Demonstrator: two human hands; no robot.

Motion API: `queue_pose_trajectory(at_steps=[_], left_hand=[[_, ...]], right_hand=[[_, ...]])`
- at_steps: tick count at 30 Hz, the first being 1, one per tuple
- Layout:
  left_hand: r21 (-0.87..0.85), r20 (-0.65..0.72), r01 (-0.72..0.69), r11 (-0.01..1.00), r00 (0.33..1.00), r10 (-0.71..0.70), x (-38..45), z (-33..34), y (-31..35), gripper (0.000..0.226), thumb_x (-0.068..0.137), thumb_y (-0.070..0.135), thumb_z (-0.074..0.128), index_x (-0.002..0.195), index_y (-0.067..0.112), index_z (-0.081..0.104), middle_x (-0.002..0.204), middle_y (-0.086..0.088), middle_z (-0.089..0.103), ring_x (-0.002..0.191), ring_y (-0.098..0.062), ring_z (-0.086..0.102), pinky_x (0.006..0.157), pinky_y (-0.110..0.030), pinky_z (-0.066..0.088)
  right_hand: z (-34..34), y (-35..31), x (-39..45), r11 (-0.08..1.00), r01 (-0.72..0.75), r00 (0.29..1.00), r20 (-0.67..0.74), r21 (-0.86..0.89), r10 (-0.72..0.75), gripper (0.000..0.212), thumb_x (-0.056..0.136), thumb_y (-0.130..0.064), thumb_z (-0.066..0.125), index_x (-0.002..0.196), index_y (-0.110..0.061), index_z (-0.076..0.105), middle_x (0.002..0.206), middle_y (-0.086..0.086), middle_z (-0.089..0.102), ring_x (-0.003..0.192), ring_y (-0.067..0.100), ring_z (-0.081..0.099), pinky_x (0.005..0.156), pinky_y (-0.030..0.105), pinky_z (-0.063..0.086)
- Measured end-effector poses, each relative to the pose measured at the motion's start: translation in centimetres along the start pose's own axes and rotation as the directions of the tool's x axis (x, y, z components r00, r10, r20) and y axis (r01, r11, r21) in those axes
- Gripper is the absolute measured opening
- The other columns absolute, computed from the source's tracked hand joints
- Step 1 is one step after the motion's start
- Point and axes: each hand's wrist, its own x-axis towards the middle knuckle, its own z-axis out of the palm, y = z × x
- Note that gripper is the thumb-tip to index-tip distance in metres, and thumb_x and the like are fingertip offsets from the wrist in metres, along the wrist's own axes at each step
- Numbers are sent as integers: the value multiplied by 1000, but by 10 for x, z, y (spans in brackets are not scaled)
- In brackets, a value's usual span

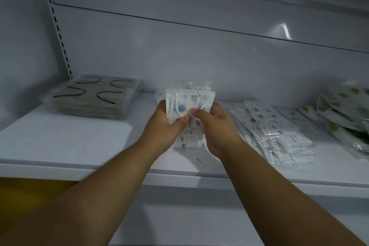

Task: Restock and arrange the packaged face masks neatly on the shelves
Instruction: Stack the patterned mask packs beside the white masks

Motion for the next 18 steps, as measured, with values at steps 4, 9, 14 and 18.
queue_pose_trajectory(at_steps=[4,9,14,18], left_hand=[[-69,-7,80,994,997,-80,5,-13,-8,32,88,20,76,112,27,57,114,4,70,100,-13,70,87,-32,56],[-602,-20,226,766,954,-298,4,-8,-12,27,94,4,63,121,7,62,117,-12,71,103,-25,69,90,-40,56],[-479,-187,160,863,942,-279,15,-11,-5,17,99,4,58,97,20,63,92,2,72,75,-9,72,72,-36,62],[-257,-155,87,963,979,-129,28,-31,-5,18,99,3,56,98,21,60,103,-2,69,99,-20,68,89,-37,56]], right_hand=[[-1,-5,3,908,22,998,-57,418,2,29,96,-5,59,125,-7,61,117,11,72,107,31,70,93,52,54],[-4,3,11,716,-27,999,5,698,32,52,88,-8,66,138,-14,55,129,14,66,118,33,64,105,56,46],[-18,14,14,770,-56,994,-40,636,105,63,75,-9,76,134,-6,53,125,19,67,112,34,67,94,47,55],[-41,11,23,987,27,994,-111,159,-9,39,85,2,70,122,-8,61,108,10,74,98,23,72,85,34,56]])
